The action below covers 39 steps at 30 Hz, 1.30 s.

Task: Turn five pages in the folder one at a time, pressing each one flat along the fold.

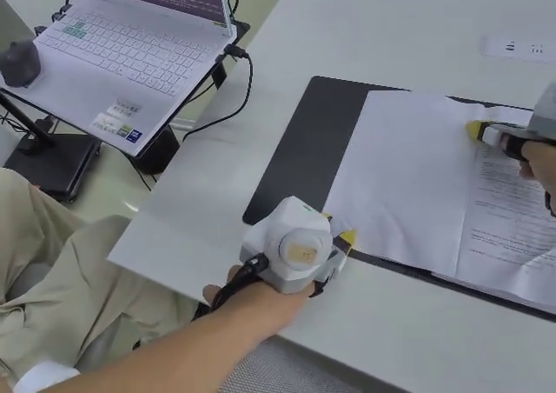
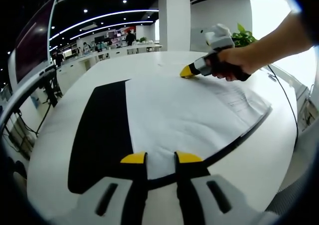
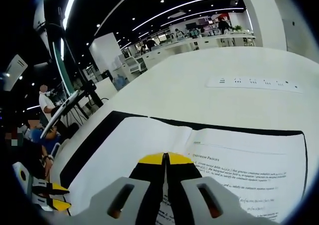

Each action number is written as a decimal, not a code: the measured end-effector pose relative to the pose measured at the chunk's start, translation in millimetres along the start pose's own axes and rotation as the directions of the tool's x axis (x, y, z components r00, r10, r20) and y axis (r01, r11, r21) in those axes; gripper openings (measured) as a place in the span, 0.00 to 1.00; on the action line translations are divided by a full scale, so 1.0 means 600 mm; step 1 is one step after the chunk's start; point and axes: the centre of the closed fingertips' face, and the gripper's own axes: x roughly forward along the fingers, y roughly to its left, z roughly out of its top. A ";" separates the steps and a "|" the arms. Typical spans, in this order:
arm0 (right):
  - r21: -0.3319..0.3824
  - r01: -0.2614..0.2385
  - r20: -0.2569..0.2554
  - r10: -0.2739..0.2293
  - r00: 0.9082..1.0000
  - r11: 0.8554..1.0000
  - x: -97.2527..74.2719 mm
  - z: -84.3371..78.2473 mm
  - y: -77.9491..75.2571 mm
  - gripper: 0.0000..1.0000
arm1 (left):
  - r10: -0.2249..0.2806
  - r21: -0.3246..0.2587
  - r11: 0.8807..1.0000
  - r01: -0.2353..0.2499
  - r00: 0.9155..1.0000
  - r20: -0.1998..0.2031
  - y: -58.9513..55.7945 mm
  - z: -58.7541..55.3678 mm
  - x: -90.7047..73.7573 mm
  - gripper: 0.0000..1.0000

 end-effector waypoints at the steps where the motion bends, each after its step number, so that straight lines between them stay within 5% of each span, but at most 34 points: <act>1: -0.004 -0.003 -0.003 0.003 1.000 1.000 -0.003 -0.003 0.002 0.00 | 0.000 0.001 1.000 0.000 1.000 0.002 0.000 0.000 0.000 0.20; 21: 0.005 -0.028 0.010 0.028 1.000 1.000 -0.035 -0.034 0.019 0.00 | -0.006 -0.003 1.000 0.006 1.000 0.003 -0.001 0.001 -0.001 0.20; 39: -0.019 -0.067 -0.002 0.067 0.998 0.998 -0.090 -0.086 0.077 0.00 | -0.010 0.003 1.000 0.010 1.000 0.009 -0.001 0.001 -0.002 0.20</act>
